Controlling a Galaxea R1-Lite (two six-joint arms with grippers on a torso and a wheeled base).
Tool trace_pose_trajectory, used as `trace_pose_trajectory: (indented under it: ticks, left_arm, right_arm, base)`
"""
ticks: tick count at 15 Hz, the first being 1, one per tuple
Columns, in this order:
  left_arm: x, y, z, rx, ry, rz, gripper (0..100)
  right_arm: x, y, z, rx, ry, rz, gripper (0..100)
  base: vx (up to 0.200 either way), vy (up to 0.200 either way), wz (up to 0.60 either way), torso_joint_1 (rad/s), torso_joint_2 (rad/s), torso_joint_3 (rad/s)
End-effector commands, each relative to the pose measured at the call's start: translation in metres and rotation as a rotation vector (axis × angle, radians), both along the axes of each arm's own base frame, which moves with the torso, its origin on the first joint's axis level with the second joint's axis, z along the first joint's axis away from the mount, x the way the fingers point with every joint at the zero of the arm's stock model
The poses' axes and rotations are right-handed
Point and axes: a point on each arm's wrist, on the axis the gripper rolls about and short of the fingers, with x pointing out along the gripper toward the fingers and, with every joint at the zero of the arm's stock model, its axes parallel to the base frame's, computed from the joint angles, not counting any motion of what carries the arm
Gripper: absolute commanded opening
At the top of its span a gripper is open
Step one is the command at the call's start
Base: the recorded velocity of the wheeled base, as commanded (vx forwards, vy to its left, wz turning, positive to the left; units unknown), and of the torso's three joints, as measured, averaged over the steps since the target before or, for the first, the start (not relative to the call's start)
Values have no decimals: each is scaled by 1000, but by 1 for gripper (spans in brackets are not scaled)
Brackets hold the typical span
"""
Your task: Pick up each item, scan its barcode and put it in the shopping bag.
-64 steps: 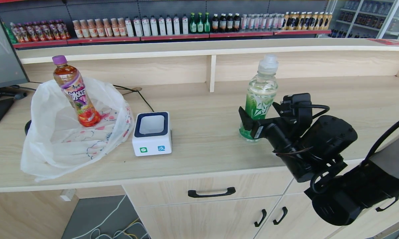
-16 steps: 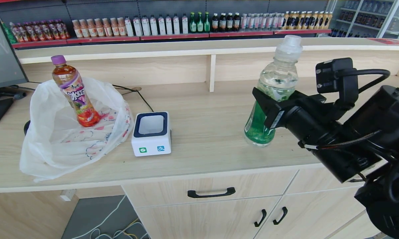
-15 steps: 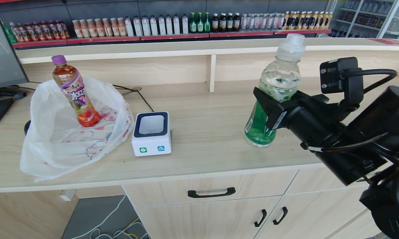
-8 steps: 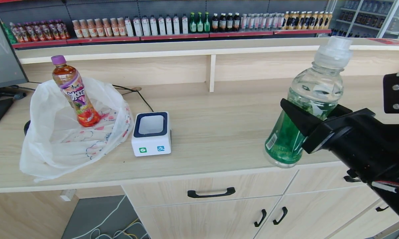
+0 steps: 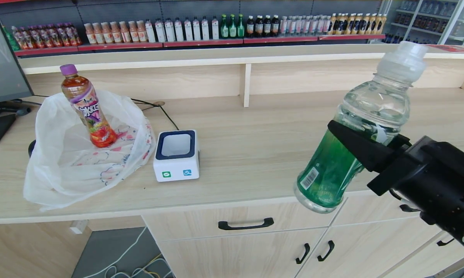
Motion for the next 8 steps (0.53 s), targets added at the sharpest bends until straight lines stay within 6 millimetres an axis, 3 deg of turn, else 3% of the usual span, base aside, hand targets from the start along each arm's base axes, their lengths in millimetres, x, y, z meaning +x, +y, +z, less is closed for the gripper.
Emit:
trace_pose_trajectory:
  ticks: [1, 8]
  left_arm:
    - [0, 0, 0, 0, -1, -1, 100]
    - [0, 0, 0, 0, -1, -1, 100]
  right_arm:
    - [-2, 0, 0, 46, 32, 93, 0]
    - [4, 14, -17, 35, 152, 428, 0]
  base:
    - [0, 0, 0, 0, 0, 0]
    - [0, 0, 0, 0, 0, 0]
